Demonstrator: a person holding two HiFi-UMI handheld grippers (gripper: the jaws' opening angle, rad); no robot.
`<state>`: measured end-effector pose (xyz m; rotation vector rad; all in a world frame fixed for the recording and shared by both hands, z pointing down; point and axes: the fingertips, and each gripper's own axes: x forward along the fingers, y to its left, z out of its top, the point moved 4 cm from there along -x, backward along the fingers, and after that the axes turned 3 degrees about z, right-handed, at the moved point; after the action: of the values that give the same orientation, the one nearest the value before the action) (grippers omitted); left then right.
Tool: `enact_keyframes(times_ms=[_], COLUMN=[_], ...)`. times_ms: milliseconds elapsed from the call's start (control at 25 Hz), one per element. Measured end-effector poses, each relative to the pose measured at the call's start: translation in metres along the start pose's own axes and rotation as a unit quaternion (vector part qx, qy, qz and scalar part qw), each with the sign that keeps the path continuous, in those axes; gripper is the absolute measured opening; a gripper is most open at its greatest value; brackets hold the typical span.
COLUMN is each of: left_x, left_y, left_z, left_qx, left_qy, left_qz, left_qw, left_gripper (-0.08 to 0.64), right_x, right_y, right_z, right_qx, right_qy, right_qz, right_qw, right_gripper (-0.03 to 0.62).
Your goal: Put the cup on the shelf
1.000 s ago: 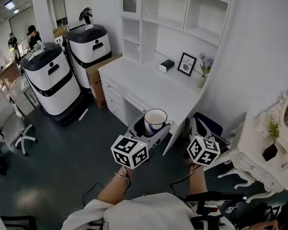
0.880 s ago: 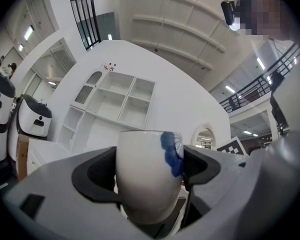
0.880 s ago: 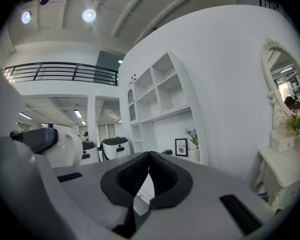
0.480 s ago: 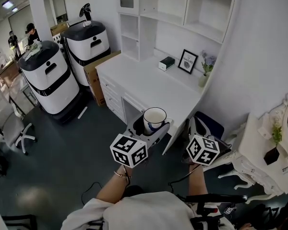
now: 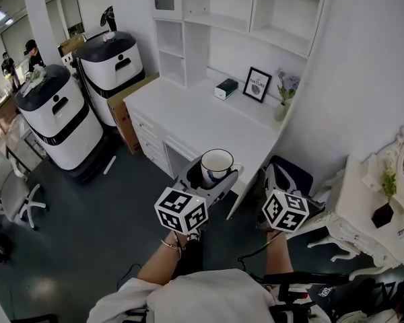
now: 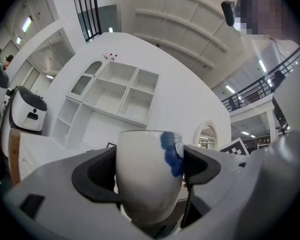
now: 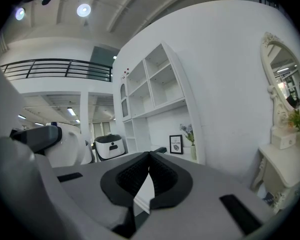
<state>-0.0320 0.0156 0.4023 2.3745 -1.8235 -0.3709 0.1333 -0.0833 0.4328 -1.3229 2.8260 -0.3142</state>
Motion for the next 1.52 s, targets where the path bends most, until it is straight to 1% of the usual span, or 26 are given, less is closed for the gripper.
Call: enact_keyframes(times_ms=[160, 600, 880, 1080, 1520], left_x=[0.028, 0.106, 0.148, 0.175, 0.222], left_y=[0.02, 0.082, 0.122, 0.148, 0.197], left_z=[0.006, 0.029, 0.045, 0.054, 0.053], left_qx=[-0.003, 0.003, 0.01, 0.011, 0.0], left_qy=[-0.002, 0.0, 0.002, 0.002, 0.014], left_qz=[-0.012, -0.05, -0.068, -0.084, -0.111], left_qw=[0.9999, 0.9988, 0.9976, 0.9964, 0.9937], left_gripper=[0.393, 0.393, 0.393, 0.393, 0.393], right_x=[0.028, 0.112, 0.166, 0.197, 0.255], right_y=[-0.007, -0.022, -0.024, -0.029, -0.036], right_z=[0.006, 0.037, 0.053, 0.061, 0.067], right_qx=[-0.001, -0.003, -0.002, 0.0, -0.008], right_qy=[-0.004, -0.024, -0.038, -0.043, -0.036], right_qz=[-0.009, -0.042, -0.053, -0.068, -0.101], right_qw=[1.0, 0.999, 0.998, 0.997, 0.994], right_gripper=[0.021, 0.021, 0.021, 0.021, 0.021])
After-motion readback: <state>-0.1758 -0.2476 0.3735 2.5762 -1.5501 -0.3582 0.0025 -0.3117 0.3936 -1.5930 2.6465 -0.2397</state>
